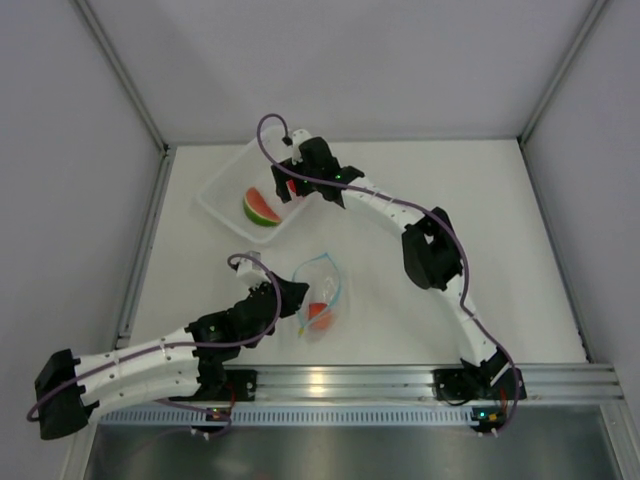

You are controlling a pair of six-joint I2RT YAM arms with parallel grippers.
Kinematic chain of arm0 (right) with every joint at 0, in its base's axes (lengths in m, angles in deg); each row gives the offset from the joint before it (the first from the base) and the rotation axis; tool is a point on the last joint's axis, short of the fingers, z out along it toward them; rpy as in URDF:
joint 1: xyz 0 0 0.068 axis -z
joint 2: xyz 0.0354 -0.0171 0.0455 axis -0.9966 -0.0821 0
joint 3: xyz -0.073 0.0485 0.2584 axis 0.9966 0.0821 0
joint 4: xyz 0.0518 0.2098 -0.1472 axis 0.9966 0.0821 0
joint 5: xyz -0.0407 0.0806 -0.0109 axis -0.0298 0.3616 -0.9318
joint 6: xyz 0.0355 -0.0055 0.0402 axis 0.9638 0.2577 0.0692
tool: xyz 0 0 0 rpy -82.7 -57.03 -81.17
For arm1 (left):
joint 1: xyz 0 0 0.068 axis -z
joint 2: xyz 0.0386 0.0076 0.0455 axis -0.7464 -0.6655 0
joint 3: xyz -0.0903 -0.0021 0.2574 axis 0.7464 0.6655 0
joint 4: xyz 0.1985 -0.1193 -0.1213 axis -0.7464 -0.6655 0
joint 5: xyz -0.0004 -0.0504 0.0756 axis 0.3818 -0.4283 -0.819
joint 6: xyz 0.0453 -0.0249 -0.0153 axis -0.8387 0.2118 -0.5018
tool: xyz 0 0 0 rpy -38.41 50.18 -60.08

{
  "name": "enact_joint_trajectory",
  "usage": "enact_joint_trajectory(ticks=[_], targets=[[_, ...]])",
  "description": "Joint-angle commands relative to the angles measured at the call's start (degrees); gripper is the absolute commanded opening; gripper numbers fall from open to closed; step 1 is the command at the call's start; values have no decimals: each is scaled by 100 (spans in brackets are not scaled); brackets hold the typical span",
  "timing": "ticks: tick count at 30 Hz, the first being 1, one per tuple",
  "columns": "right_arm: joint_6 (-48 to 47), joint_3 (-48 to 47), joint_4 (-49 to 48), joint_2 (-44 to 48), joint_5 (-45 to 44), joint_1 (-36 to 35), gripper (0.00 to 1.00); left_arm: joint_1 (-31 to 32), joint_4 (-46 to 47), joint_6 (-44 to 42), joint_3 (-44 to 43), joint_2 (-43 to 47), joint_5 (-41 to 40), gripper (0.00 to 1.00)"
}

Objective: Open the zip-top bag and remove the fake food

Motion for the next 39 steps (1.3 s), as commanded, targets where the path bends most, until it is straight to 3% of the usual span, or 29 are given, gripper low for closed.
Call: enact_joint_trajectory(ticks=[1, 9, 14, 17, 21, 26, 34, 39], targets=[[-230, -218, -24, 398, -118, 63, 99, 17, 16, -70, 12, 34, 53, 0], [-168, 1178, -673, 2109, -645, 72, 100, 17, 7, -149, -128, -106, 79, 0], [7, 1776, -226, 2894, -611, 80, 100, 17, 16, -158, -234, -238, 79, 0], [612, 2575, -418, 3666, -111, 89, 99, 17, 24, -158, -304, -282, 62, 0], [1307, 3796, -1505, 4860, 1301, 265, 99, 17, 24, -185, -383, -318, 18, 0], [1572, 4554, -1597, 5478, 1684, 301, 99, 17, 24, -176, -453, -397, 9, 0], [1343, 5528, -692, 6524, -73, -77, 98, 17, 24, -105, -480, -458, -96, 0], [1378, 5942, 20, 7007, -1135, -946, 79, 17, 16, -123, -533, -467, -202, 0]])
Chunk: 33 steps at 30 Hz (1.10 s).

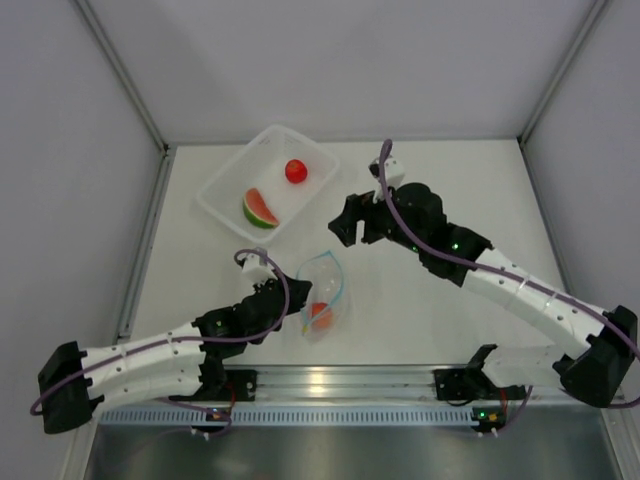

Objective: Open the zip-top bag and remove the fake food

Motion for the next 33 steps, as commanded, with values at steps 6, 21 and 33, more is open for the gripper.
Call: enact_joint_trajectory(ticks=[6, 21, 33], targets=[[598, 568, 857, 524, -1926, -1733, 58, 17, 46, 148, -369, -116, -158, 0], [2153, 1209, -222, -117, -2904, -3114, 33, 26, 389, 834, -334, -441, 53, 0], [2779, 1282, 4, -1004, -3299, -3149, 31, 78, 380, 1511, -106, -204, -483, 0]])
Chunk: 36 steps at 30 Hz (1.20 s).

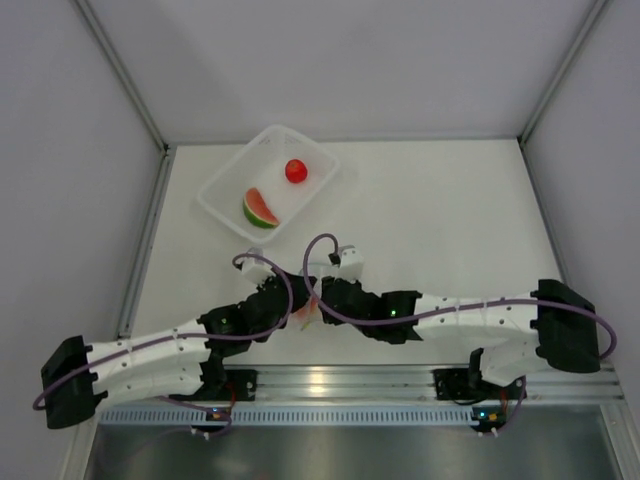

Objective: Open the zip-top bag and remove the fake food

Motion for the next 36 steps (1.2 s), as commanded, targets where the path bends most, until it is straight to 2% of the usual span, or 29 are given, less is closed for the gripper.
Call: enact_joint_trajectory(ticks=[1, 7, 11, 13, 17, 18, 22, 28, 36], targets=[[165, -236, -35, -316, -309, -94, 31, 30, 245, 324, 84, 166, -291, 0], [16, -421, 71, -687, -301, 46, 32, 30, 262, -17, -204, -97, 129, 0], [-204, -211, 194, -178, -213, 275, 32, 30, 193, -580, -846, -422, 621, 0], [-318, -97, 264, 94, -82, 432, 33, 13, -157, -704, -1275, -633, 876, 0], [-660, -17, 809, 816, 268, 696, 37, -355, -195, -643, -1497, -862, 1922, 0], [-714, -52, 1167, 886, 323, 775, 38, -522, -29, -616, -1489, -950, 2368, 0], [-1056, -245, 1934, 1071, 429, 1030, 41, -839, 480, -388, -1392, -1249, 3206, 0], [-1364, -61, 2005, 1037, 701, 1163, 44, -893, 1061, -133, -1023, -1653, 3471, 0], [-1601, 194, 1794, 676, 1131, 1189, 50, -884, 1141, -141, -830, -1680, 3313, 0]])
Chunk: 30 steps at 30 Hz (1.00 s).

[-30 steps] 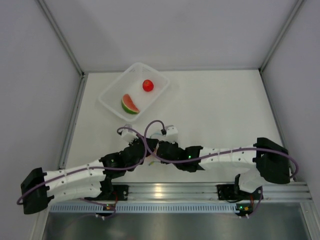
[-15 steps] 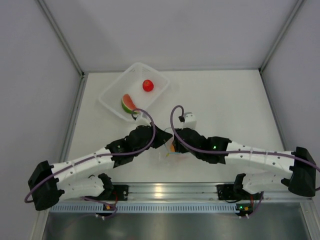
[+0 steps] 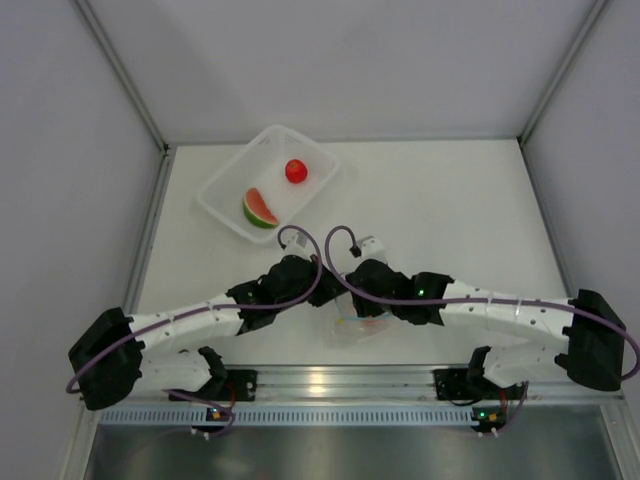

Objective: Open the zip-top bag and remove the fake food

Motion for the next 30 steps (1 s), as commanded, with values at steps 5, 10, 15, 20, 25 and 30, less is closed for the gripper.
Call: enact_joint_trajectory(ticks=[5, 10, 15, 20, 25, 30], targets=[[-348, 100, 223, -219, 471, 48, 48, -5, 431, -30, 111, 80, -117, 0], [-444, 136, 241, -315, 339, 57, 55, 39, 431, -48, 58, -25, -161, 0], [-524, 171, -119, -500, 225, 57, 57, 65, 431, -83, 49, -70, -144, 0], [-445, 118, -251, -781, -83, 75, 63, 74, 431, -92, 111, 18, -170, 0], [-427, 100, -321, -1141, -144, 101, 64, 74, 431, -92, 155, 62, -196, 0], [-383, 188, -602, -1404, -241, 136, 64, 74, 431, -92, 163, 71, -179, 0]])
